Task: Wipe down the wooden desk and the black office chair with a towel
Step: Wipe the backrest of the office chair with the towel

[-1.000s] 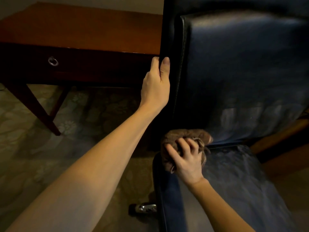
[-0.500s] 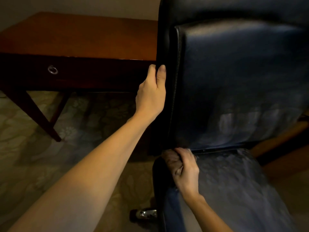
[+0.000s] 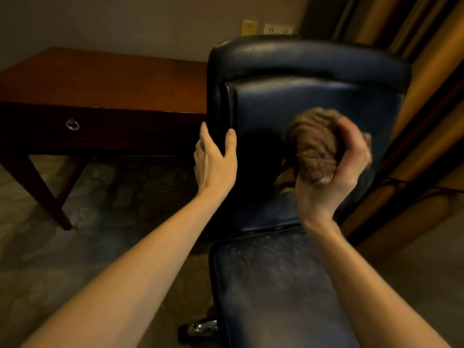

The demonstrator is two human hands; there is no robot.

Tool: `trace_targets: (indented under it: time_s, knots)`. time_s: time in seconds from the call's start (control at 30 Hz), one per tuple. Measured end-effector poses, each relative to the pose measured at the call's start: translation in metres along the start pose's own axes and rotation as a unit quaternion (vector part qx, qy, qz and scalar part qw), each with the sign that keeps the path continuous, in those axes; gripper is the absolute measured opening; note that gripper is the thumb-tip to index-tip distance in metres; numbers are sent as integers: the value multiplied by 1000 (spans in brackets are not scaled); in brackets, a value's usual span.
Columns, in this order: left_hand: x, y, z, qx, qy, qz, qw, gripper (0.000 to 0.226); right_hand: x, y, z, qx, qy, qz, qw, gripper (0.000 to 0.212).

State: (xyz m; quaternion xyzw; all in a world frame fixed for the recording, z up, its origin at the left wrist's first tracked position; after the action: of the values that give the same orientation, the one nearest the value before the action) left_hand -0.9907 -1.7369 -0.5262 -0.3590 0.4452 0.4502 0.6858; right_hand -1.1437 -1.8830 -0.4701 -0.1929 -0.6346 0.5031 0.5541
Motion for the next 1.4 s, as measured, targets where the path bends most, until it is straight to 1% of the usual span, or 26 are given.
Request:
trace_targets:
  time_s: [0.07,0.13,0.17,0.23,0.27,0.3,0.33,0.43,0.5,0.57,0.63,0.67,0.7,0.73,0.77,0.83,0.87,0.93,0.97,1.03,1.1,1.13,1.2,1.27,1.3,1.4]
  knots:
    - [0,3,-14,-1,-6,7,1000,91,10,-24,6,5,123,62,990,34]
    - [3,1,-26,-19,-20,5,1000,104,2,-41,5,49,187,82,978,40]
    - [4,-2,-30,-37,-29,2,999,108,-10,-46,-3,98,221,82,967,45]
    - [10,-6,-35,-87,-41,-4,995,109,-47,-45,-26,237,263,49,934,62]
    - [13,-8,-35,-111,-41,-11,993,108,-66,-37,-36,298,256,22,919,70]
    - [15,-12,-37,-131,-39,-17,990,107,-85,-28,-45,336,245,-1,910,73]
    - [18,-16,-39,-147,-32,-24,988,106,-97,-16,-50,349,244,-14,905,73]
    - [21,-27,-44,-179,-23,-51,982,105,-122,24,-52,336,266,-24,903,65]
    - [22,-37,-52,-185,-25,-63,980,105,-140,55,-49,330,272,-22,904,60]
    - [22,-45,-58,-177,-26,-72,981,104,-157,92,-42,348,295,-11,890,61]
    - [21,-52,-65,-165,-28,-79,983,104,-180,130,-36,424,320,-12,847,68]
    - [20,-54,-67,-162,-29,-81,983,105,-190,146,-33,481,326,-24,813,72]
    - [19,-56,-70,-160,-33,-83,983,105,-199,161,-30,532,323,-47,782,72]
    - [18,-57,-72,-157,-36,-85,983,104,-204,171,-23,559,308,-82,765,68]
    - [16,-57,-74,-154,-38,-88,983,104,-205,176,-15,560,285,-115,769,63]
    - [13,-59,-77,-150,-41,-92,984,103,-197,168,2,504,230,-157,818,57]
    - [12,-59,-78,-150,-41,-90,984,103,-188,155,10,461,210,-148,849,55]
    - [13,-61,-79,-144,-39,-84,985,103,-162,115,23,350,180,-84,916,50]
    - [13,-61,-80,-141,-37,-84,986,103,-148,90,31,291,169,-51,940,47]
    - [12,-60,-78,-138,-39,-90,986,103,-121,39,39,197,171,-5,965,49]
    - [12,-60,-77,-136,-35,-92,986,103,-105,-4,36,155,211,25,965,57]
    - [13,-59,-76,-135,-32,-93,986,103,-103,-19,30,158,241,37,957,60]
    - [15,-59,-75,-138,-27,-96,985,102,-116,-32,5,214,295,38,930,62]
    - [17,-61,-74,-147,-23,-97,984,102,-137,-17,-21,279,329,24,902,63]
    - [20,-63,-73,-151,-22,-99,983,102,-147,-1,-31,288,330,15,899,63]
    - [23,-68,-74,-165,-28,-104,980,103,-167,51,-44,272,304,5,913,58]
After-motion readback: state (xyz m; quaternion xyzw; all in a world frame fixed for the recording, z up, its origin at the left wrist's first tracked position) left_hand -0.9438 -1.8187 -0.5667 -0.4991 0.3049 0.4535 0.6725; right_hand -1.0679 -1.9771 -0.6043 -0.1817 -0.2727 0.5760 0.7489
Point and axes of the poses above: each hand's wrist, its own y-axis away from the middle knuckle, its own z-axis out of the back of the hand, x = y × z, the point moved 5 cm from there along -y, towards the middle knuckle, and after that the axes turned 13 degrees about x, right-handed, at the moved point
